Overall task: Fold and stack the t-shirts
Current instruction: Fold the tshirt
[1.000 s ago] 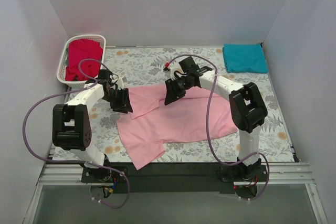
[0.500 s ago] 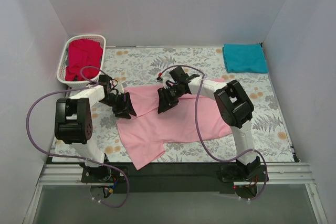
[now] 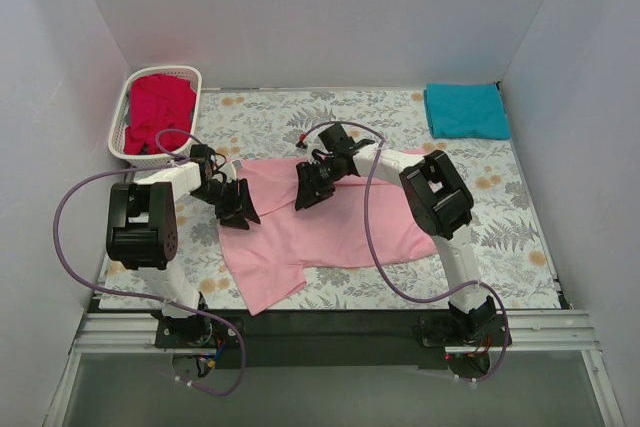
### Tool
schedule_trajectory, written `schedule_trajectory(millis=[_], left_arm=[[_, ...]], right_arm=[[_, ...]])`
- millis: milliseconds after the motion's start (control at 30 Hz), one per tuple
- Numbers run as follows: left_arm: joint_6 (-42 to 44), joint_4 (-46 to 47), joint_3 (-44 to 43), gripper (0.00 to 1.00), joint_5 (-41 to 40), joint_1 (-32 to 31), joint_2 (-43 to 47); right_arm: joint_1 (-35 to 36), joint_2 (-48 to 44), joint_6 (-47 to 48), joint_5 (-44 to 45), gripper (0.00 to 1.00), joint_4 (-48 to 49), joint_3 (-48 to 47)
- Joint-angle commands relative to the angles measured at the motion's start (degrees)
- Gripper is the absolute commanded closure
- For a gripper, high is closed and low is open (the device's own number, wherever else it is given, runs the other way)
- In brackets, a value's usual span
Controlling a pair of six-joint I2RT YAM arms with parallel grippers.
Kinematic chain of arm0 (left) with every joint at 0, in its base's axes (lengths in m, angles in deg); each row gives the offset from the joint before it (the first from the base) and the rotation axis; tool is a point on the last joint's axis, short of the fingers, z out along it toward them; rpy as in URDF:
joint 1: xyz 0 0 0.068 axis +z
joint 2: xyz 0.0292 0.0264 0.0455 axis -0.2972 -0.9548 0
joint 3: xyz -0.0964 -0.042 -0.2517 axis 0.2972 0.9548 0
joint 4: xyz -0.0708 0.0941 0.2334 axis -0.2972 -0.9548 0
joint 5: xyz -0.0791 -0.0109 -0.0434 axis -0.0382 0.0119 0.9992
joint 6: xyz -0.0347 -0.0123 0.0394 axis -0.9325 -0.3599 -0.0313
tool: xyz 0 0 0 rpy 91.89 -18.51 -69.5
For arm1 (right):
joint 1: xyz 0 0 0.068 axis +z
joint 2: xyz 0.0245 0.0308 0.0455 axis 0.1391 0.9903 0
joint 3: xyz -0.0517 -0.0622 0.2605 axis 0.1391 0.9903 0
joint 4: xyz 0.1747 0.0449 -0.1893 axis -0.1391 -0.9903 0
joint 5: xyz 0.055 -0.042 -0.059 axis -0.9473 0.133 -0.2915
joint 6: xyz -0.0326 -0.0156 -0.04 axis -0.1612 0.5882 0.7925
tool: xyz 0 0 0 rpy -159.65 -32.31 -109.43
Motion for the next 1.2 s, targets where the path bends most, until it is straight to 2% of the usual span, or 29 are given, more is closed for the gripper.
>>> schedule_trajectory(millis=[0, 167, 333, 567, 967, 1167], left_arm=[[-0.5, 1.4, -0.3, 0.57, -1.0, 0.5, 0.1], [-0.8, 1.2, -1.1, 0.59, -1.8, 0.7, -1.4], [-1.3, 1.5, -2.6, 0.62, -0.9, 4.3, -2.1], [-2.9, 3.4, -3.0, 0.65, -0.5, 4.4, 1.2], [-4.5, 4.1, -3.6, 0.67, -3.9, 4.4, -1.5], [-5.0, 5.3, -3.3, 0.67, -0.2, 4.3, -2.0]], right_arm=[[0.0, 1.0, -1.3, -0.1, 0.48, 2.1, -2.1], [0.0, -0.5, -1.7, -1.1, 0.48, 2.7, -1.5], [0.0, -1.5, -1.4, -0.2, 0.48, 3.3, 0.3], [0.2, -1.3, -0.3, 0.5, 0.49, 3.2, 5.8], [0.2, -2.1, 0.5, 1.3, 0.50, 3.2, 7.2], [0.2, -1.7, 0.7, 1.3, 0.50, 3.3, 7.9]])
